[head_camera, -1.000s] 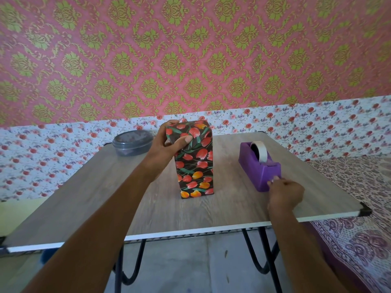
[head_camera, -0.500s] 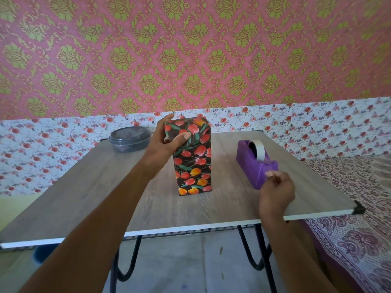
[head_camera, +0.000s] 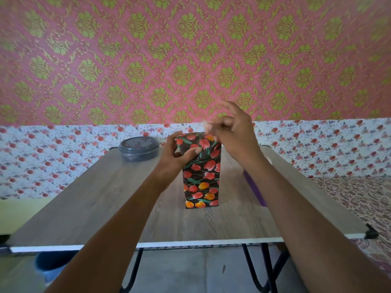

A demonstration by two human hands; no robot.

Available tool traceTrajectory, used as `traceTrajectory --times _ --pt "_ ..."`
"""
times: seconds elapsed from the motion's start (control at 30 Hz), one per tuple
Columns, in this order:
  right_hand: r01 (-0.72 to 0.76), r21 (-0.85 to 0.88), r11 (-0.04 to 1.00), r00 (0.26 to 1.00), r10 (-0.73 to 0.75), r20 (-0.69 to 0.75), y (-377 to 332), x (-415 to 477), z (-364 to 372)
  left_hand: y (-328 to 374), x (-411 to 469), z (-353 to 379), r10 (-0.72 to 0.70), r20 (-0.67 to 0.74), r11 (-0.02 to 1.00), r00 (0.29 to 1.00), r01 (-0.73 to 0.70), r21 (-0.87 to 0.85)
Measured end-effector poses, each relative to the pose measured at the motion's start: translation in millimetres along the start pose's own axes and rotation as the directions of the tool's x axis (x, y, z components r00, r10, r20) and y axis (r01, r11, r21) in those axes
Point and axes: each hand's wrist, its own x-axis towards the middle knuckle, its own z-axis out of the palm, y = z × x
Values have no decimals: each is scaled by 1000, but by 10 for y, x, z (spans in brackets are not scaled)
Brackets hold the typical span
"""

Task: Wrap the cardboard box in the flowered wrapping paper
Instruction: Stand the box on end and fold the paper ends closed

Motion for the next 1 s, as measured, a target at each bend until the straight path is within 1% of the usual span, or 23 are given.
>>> traceTrajectory --times 0.07,0.13,0.2,0.27,0.43,0.57,0.7,0.77,0.87,1.0 --pt "-89 -31 996 984 92 155 -112 217 90 -7 2 17 -2 7 1000 1000 2 10" --pt "-215 -70 974 928 226 295 -139 384 189 -3 5 21 14 1 1000 1000 -14 7" --pt "-272 -184 944 878 322 353 -130 489 274 3 0 17 30 1 1000 1000 -30 1" --pt "-303 -264 916 852 384 356 -109 573 321 9 -3 14 34 2 999 999 -34 0" --pt "-391 -343 854 786 503 360 -101 744 370 14 9 11 32 -5 999 999 -32 0" --pt "-416 -360 835 765 535 358 -118 782 414 -8 20 9 36 -10 999 999 -36 -1" --pt "-416 -462 783 730 591 344 -167 853 462 -6 32 6 35 -18 999 999 -35 10" --pt "-428 -523 737 694 639 332 -201 908 483 -15 37 0 37 -13 999 999 -37 17" --pt "-433 -588 683 615 701 361 -277 950 517 -18 39 9 29 -13 999 999 -29 34" --pt "-438 -605 665 590 720 364 -349 970 573 -5 41 7 22 -8 998 1000 -21 54"
